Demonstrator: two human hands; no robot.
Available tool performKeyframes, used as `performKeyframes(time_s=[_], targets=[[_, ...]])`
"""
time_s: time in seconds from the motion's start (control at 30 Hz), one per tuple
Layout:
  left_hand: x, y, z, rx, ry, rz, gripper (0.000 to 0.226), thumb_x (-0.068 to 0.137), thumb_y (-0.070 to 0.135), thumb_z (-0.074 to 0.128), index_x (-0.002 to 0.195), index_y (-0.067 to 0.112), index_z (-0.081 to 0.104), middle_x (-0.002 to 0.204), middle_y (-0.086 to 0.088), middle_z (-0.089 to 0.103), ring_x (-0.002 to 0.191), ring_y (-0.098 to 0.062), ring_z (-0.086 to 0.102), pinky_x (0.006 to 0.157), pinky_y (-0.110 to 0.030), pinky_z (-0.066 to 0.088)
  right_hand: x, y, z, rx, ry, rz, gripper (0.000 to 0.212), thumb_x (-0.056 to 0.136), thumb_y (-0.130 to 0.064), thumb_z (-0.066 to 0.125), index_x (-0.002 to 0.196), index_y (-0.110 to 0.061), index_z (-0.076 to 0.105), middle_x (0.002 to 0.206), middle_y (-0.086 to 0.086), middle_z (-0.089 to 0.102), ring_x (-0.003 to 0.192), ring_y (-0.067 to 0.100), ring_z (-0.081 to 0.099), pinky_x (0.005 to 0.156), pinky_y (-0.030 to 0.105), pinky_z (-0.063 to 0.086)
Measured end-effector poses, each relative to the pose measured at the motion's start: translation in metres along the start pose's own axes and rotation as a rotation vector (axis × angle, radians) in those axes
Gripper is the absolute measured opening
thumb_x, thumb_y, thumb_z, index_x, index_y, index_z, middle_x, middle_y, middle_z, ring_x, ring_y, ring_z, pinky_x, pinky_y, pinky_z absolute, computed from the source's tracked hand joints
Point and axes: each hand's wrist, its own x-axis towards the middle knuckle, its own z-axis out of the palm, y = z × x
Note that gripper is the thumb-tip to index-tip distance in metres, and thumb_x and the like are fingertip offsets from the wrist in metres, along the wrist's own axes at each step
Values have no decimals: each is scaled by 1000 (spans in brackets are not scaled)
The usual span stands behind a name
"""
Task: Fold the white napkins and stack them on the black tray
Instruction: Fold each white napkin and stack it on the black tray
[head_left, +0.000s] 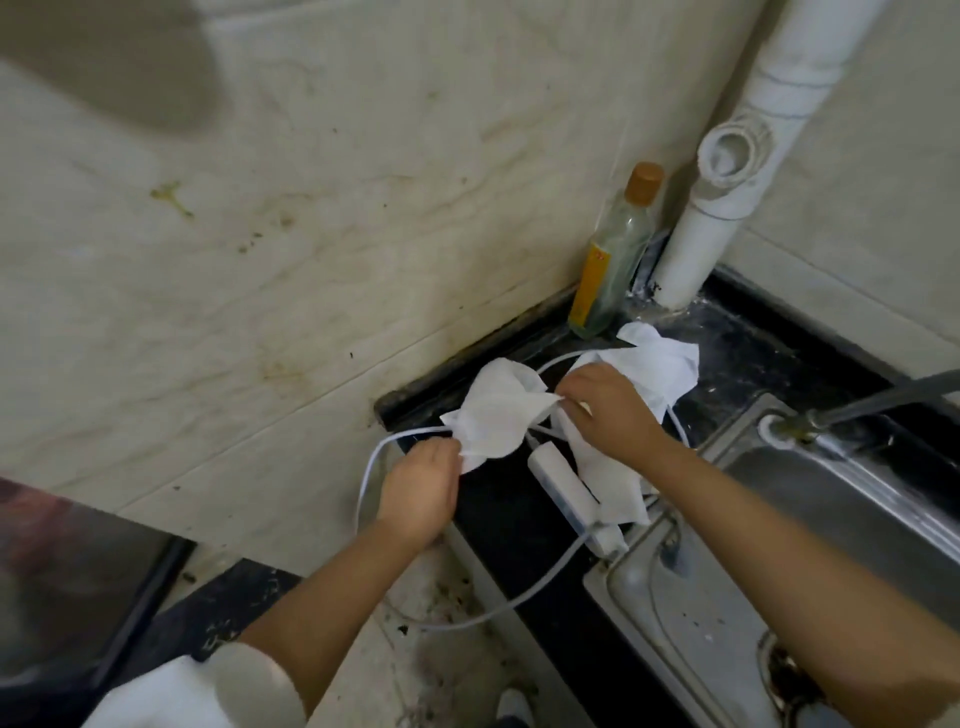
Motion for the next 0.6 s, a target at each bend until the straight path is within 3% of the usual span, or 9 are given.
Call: performKeyframes(time_s=[0.07, 0.17, 0.23, 0.3, 0.4, 0.5, 0.6], targets=[[9, 1, -29, -107, 113, 24, 20, 77, 7, 46, 79, -1, 65, 65, -15, 65, 62, -16, 58, 49, -26, 49, 2, -16, -26, 64, 191, 104, 15, 78, 2, 56, 79, 9, 69, 75, 27, 69, 74, 41, 65, 71, 39, 49], [24, 12, -76, -177, 279, 5, 19, 82, -4, 53, 98, -3, 63, 84, -25, 66, 77, -30, 63, 63, -36, 52, -1, -51, -74, 139, 390, 180, 17, 87, 3, 53, 92, 10, 68, 89, 30, 68, 88, 41, 61, 77, 34, 40], [29, 25, -97, -194, 389, 179, 16, 89, 7, 41, 99, 6, 54, 78, -24, 64, 76, -20, 53, 63, -26, 44, -17, -72, -103, 130, 481, 246, 19, 88, 1, 52, 99, 7, 67, 98, 26, 69, 96, 38, 60, 82, 32, 38], [32, 44, -108, -182, 451, 411, 18, 96, 18, 34, 94, 9, 49, 72, -20, 64, 74, -18, 43, 68, -28, 37, -50, -84, -126, 94, 565, 317, 19, 87, -3, 55, 96, 5, 69, 97, 24, 69, 95, 36, 61, 81, 32, 38], [31, 92, -109, -187, 444, 653, 31, 100, 24, 26, 91, 11, 53, 68, -13, 65, 74, -18, 42, 63, -27, 42, -127, -97, -148, 17, 636, 456, 26, 82, -12, 52, 89, 5, 70, 89, 22, 71, 88, 36, 62, 76, 29, 36], [14, 163, -100, -267, 421, 886, 33, 101, 26, 21, 91, 14, 51, 66, -11, 66, 74, -16, 45, 67, -27, 42, -225, -108, -160, -41, 682, 699, 17, 87, -4, 56, 94, 3, 70, 96, 20, 71, 95, 34, 60, 82, 32, 39], [-22, 249, -91, -425, 267, 1016, 31, 96, 24, 34, 89, 10, 61, 70, -12, 66, 68, -25, 61, 59, -28, 47, -339, -128, -172, -133, 735, 920, 18, 86, -2, 56, 98, 3, 69, 97, 20, 69, 96, 33, 59, 84, 34, 41]])
